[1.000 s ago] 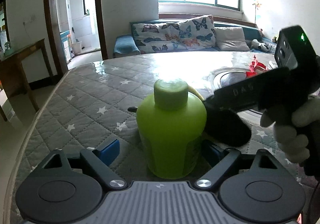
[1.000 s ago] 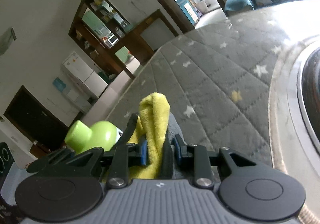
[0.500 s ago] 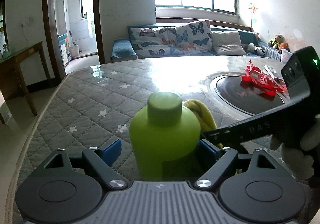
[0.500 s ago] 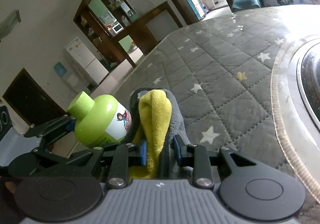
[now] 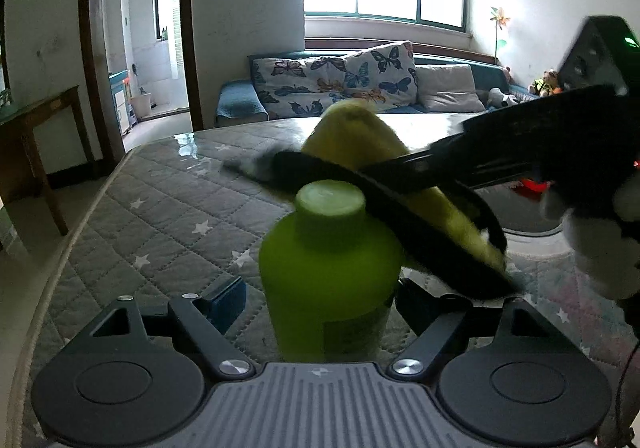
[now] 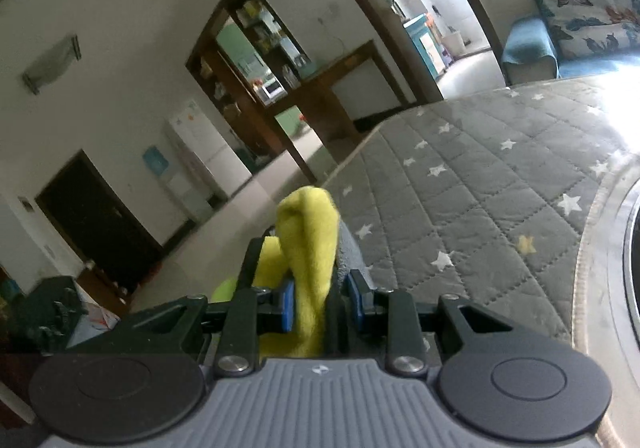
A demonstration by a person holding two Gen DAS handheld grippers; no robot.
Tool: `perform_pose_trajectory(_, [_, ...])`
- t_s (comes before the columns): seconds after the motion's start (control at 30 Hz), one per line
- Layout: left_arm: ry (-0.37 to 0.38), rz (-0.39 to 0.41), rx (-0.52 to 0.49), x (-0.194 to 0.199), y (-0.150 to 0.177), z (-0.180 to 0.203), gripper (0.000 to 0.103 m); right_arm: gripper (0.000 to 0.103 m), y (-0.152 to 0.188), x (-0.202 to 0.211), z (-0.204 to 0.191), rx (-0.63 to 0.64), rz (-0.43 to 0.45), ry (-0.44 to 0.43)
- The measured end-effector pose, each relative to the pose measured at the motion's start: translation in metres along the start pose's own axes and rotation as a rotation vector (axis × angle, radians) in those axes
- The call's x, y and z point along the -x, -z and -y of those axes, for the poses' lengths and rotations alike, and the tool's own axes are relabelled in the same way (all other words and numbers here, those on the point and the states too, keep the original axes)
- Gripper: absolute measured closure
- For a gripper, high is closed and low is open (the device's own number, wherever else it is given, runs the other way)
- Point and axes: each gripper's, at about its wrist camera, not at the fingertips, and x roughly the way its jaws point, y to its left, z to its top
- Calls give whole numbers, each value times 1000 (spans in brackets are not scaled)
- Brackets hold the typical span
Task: Clean container
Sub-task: 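Wipe the cloth over the green bottle with the right gripper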
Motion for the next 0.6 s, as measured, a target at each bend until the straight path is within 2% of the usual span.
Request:
perform_pose_trajectory(0.17, [5, -1, 6, 2, 2, -4, 19, 76, -7, -12, 2, 4, -23, -7])
perform_pose_trajectory(0.6, [11, 24, 7, 21, 9, -7, 20, 76, 24, -3, 8, 16, -79, 15])
